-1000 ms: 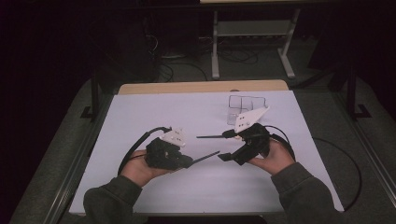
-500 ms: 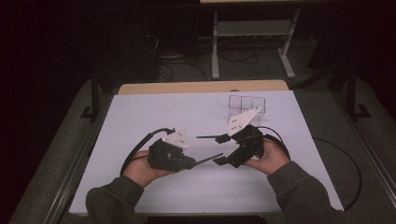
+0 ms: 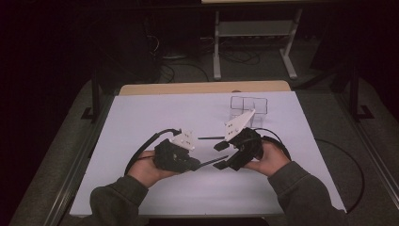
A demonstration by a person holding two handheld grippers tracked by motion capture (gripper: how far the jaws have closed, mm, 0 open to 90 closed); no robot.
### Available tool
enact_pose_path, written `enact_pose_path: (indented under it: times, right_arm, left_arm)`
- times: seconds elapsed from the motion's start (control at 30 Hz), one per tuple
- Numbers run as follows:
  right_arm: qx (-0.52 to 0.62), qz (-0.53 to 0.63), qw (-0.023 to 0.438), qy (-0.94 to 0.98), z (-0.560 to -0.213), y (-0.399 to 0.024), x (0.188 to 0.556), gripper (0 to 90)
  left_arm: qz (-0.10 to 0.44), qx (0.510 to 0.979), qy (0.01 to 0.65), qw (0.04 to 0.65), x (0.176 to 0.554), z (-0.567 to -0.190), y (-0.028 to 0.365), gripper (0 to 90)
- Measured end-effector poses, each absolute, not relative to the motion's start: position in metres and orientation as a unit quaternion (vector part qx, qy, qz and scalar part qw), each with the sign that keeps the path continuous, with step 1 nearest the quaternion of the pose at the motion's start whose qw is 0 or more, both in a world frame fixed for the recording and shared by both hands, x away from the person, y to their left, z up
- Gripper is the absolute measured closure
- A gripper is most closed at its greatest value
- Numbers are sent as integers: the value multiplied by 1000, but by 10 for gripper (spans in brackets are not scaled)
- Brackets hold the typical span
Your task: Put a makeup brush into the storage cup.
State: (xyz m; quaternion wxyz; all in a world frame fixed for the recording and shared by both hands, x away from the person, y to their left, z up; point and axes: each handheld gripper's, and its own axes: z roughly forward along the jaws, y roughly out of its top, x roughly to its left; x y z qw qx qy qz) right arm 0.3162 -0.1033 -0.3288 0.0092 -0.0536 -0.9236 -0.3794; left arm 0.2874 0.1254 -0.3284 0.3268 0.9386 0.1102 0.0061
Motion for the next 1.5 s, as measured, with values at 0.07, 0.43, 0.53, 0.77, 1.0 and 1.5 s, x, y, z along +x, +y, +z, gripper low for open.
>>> enact_pose_path:
  times: [0.07,0.43,0.53,0.77,1.0,1.5]
  right_arm:
    - [-45,-375,13,-926,-330,-103,316,420]
    - [-4,-345,43,-938,-336,-95,312,624]
    - [1,-340,45,-939,-337,-94,312,649]
    - [16,-331,51,-942,-339,-93,310,731]
    - [26,-326,57,-943,-340,-93,309,814]
    - [24,-321,54,-945,-344,-97,307,829]
  left_arm:
    - [7,941,104,322,287,-329,123,834]
    - [-3,945,85,316,284,-332,109,834]
    - [-4,946,79,315,284,-331,107,834]
    - [-5,948,71,311,283,-331,103,834]
    - [-8,949,64,310,281,-330,99,834]
    - [-33,943,87,320,284,-336,105,704]
